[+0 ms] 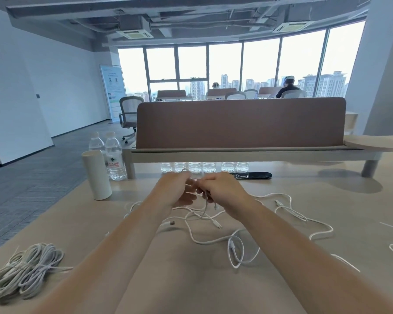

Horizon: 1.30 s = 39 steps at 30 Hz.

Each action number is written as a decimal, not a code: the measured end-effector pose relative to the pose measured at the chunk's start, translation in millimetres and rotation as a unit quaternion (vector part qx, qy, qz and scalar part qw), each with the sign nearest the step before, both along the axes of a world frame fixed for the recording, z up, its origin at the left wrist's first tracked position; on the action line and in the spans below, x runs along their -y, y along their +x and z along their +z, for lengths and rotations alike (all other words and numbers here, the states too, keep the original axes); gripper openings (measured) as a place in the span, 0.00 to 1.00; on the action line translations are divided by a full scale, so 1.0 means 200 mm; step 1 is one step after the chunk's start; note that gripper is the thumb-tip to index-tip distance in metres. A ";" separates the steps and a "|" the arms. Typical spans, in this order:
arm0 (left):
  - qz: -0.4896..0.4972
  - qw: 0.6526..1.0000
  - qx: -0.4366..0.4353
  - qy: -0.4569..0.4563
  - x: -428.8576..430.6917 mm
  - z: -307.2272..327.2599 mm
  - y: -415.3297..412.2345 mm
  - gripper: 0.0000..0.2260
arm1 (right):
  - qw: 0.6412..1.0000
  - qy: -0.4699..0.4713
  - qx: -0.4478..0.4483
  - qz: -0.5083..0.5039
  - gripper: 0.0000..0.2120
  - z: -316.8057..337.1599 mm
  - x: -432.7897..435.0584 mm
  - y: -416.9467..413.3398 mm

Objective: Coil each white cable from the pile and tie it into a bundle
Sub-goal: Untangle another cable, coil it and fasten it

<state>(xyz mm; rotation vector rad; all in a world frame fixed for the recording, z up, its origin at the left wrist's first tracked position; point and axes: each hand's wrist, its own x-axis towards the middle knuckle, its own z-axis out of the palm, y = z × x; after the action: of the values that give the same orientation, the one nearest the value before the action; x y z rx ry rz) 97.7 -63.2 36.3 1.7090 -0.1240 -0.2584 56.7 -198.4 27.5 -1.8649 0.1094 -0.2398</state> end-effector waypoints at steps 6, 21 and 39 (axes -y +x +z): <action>0.019 0.999 0.035 -0.015 0.01 0.02 0.01 0.07 | 0.999 0.007 -0.017 0.045 0.12 0.00 0.00 -0.05; 0.045 0.961 0.271 0.017 -0.14 0.34 -0.04 0.08 | 0.984 -0.144 -0.103 -0.010 0.08 -0.04 0.08 -0.05; -0.018 0.946 0.313 0.079 -0.07 0.48 -0.22 0.11 | 0.992 -0.102 -0.015 -0.069 0.34 0.10 0.21 -0.09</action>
<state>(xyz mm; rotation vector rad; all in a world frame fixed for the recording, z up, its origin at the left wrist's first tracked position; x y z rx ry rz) 54.4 -48.6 132.2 1.8988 -0.6168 0.2672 39.1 -240.3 48.5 -2.0674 0.2431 -0.3294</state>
